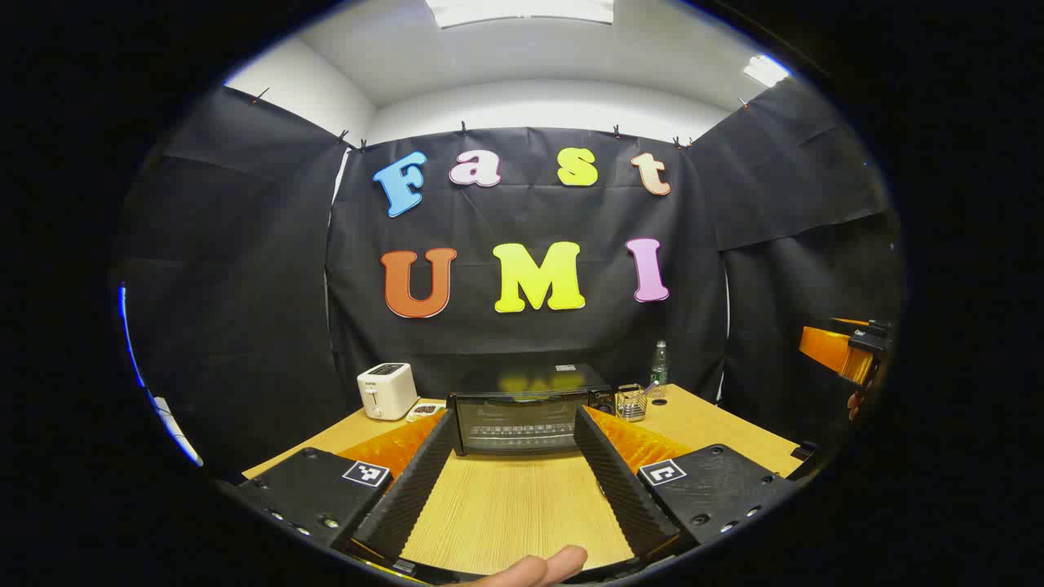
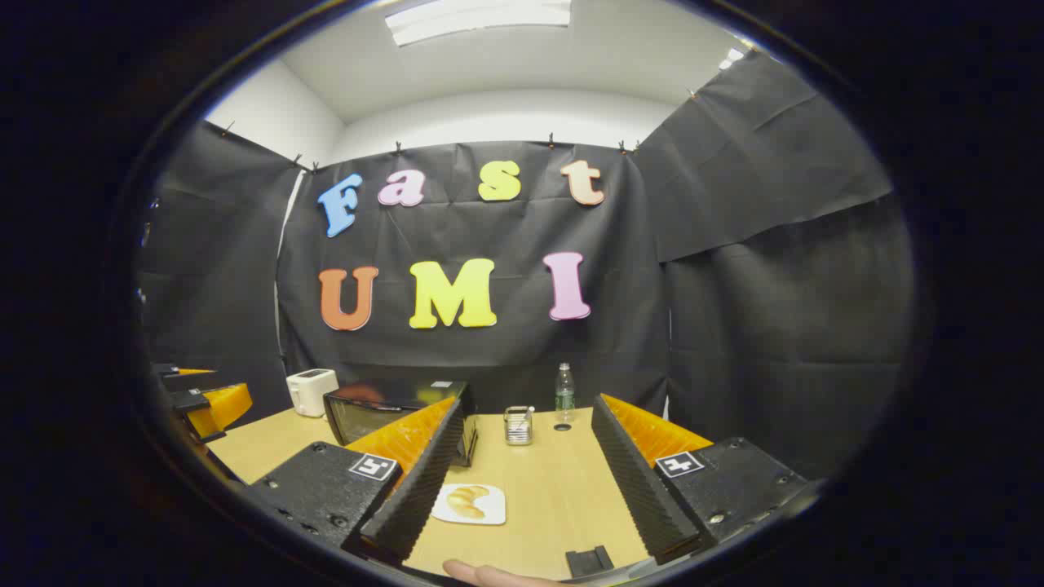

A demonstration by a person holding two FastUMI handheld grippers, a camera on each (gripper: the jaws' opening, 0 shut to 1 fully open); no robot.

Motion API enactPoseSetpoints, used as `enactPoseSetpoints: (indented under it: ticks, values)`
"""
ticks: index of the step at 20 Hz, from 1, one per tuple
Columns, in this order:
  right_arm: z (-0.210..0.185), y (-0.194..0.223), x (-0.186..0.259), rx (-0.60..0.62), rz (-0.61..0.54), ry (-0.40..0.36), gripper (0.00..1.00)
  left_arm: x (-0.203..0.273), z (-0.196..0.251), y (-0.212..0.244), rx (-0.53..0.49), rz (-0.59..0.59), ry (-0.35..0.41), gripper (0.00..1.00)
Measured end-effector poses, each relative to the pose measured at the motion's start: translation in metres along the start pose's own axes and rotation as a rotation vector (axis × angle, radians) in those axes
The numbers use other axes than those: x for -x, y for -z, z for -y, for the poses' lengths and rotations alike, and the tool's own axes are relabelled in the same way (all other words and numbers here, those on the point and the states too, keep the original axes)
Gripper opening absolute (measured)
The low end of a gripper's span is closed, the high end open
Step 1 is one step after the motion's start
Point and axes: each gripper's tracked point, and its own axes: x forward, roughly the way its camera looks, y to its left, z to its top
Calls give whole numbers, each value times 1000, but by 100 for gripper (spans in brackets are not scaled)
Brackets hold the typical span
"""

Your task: Open the electric oven with the left hand, put the food in, and close the electric oven.

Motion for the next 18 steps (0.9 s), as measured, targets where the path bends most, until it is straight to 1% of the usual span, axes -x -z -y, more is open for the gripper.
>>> enactPoseSetpoints:
  ticks: [12,16,18]
  values:
    - [-3,2,1,4,-2,-8,96,0,2,1,8,2,6,95]
    - [-2,6,-1,-1,-6,-6,96,-14,-1,-2,9,3,8,96]
    - [-2,7,-1,-6,-6,-9,96,-27,2,-4,17,4,27,95]
